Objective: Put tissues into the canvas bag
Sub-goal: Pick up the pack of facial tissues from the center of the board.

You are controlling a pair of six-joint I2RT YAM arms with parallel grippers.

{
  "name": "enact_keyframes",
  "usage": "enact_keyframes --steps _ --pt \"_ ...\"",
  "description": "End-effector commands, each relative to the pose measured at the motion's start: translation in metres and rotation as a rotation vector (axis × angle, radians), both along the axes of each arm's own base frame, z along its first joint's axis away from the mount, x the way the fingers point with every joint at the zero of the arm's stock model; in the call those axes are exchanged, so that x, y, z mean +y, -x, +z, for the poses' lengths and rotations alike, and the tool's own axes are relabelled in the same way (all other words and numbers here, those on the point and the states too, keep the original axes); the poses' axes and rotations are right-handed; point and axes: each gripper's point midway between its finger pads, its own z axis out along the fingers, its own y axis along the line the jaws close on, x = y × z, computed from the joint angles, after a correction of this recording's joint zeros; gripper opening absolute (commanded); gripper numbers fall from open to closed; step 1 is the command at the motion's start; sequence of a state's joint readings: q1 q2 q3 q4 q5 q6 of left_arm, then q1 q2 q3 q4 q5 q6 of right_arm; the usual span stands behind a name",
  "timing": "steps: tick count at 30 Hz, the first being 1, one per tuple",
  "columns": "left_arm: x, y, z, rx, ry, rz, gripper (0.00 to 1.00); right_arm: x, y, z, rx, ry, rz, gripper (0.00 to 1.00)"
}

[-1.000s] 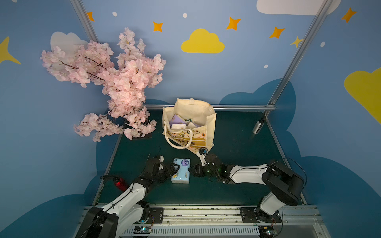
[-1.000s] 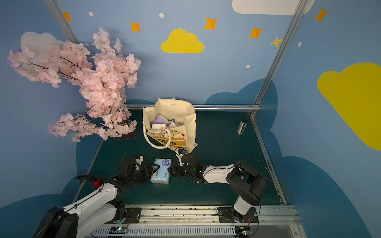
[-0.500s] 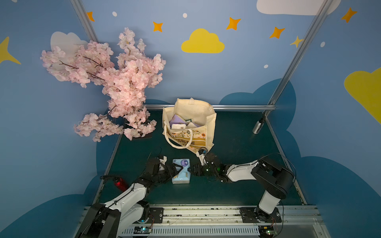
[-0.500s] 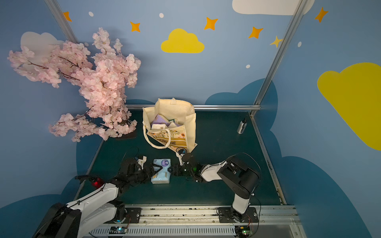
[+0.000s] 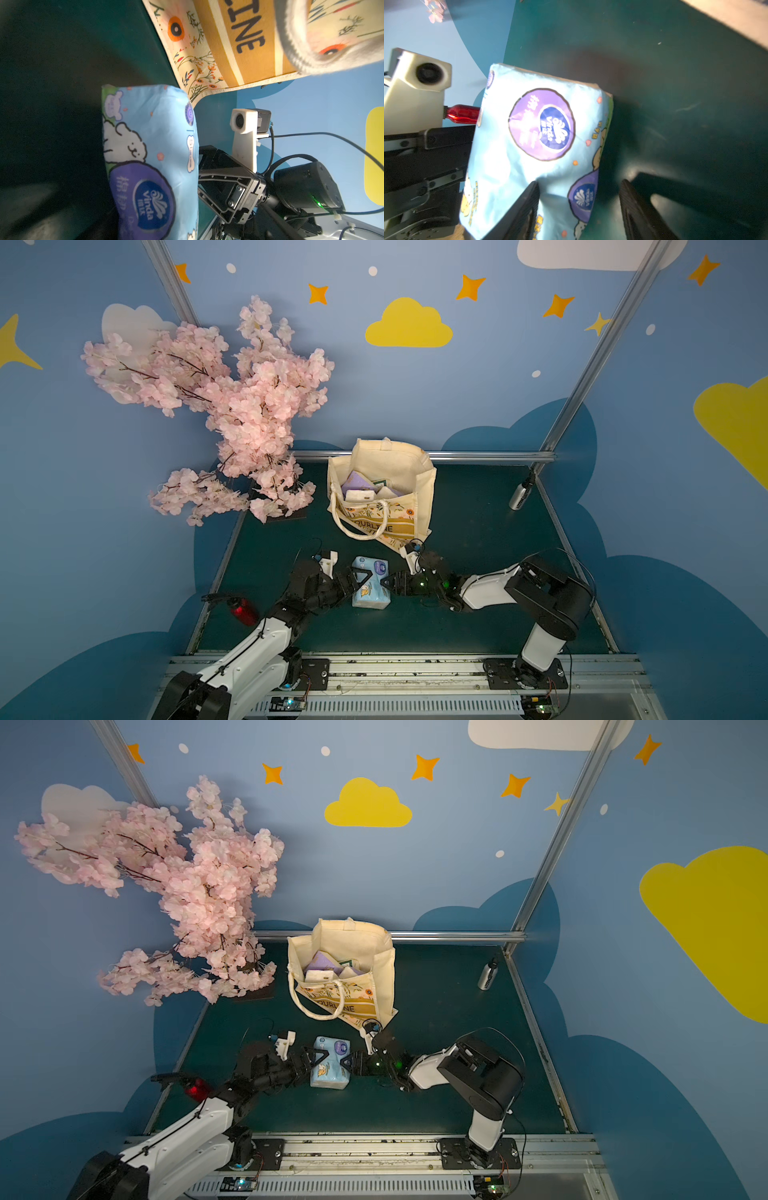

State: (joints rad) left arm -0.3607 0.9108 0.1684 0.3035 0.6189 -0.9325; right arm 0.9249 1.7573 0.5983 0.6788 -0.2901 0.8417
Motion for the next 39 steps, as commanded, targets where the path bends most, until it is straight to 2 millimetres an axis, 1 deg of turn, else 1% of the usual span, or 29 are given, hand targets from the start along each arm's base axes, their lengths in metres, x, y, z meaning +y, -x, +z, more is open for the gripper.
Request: enact_keyframes --steps 1,5,9,13,16,18,21,22,24,26,27,30,32,34,39 --pt "-0.009 0.001 -0.001 -0.007 0.024 -0.027 0.99 0.001 0.002 -0.003 0.014 -0.017 0.010 0.63" --pt "-0.015 -0.005 -0.009 0.016 0.021 -0.035 1.00 0.001 0.002 -0.005 0.022 -0.021 0.012 0.63" --pt "-0.016 -0.011 -0.008 0.006 0.029 -0.019 1.00 0.002 0.003 -0.005 0.028 -0.025 0.018 0.63" --pt "-0.014 -0.017 0.011 -0.053 0.054 0.017 0.99 0.002 0.005 -0.008 0.037 -0.029 0.020 0.62" --pt "-0.012 -0.017 0.023 -0.090 0.062 0.033 0.99 0.001 0.006 -0.009 0.043 -0.037 0.017 0.61" --pt "-0.012 -0.015 0.027 -0.098 0.067 0.034 0.99 0.002 0.005 -0.009 0.047 -0.048 0.009 0.61" --pt "-0.014 -0.012 0.022 -0.081 0.056 0.020 0.98 0.004 0.005 -0.005 0.048 -0.070 0.008 0.61" --pt "-0.016 -0.011 0.016 -0.065 0.046 0.013 0.97 0.005 0.005 -0.005 0.049 -0.073 0.011 0.61" --pt "-0.019 -0.010 0.005 -0.037 0.038 -0.002 0.95 0.006 0.004 -0.004 0.047 -0.076 0.012 0.61" --pt "-0.023 -0.009 -0.007 0.005 0.029 -0.023 0.88 0.006 0.004 -0.003 0.047 -0.076 0.012 0.61" --pt "-0.024 -0.010 -0.012 0.022 0.025 -0.027 0.87 0.006 0.004 -0.003 0.046 -0.076 0.013 0.61" --pt "-0.027 -0.014 -0.020 0.044 0.016 -0.034 0.82 0.004 0.004 -0.002 0.043 -0.070 0.013 0.61" --pt "-0.028 -0.018 -0.019 0.040 0.019 -0.030 0.77 0.002 0.004 -0.002 0.039 -0.063 0.011 0.61" --pt "-0.030 -0.020 -0.013 0.021 0.028 -0.031 0.73 0.001 0.004 -0.001 0.035 -0.060 0.010 0.61" --pt "-0.027 -0.024 0.002 -0.021 0.034 -0.004 0.68 0.000 0.004 0.000 0.035 -0.066 0.014 0.61"
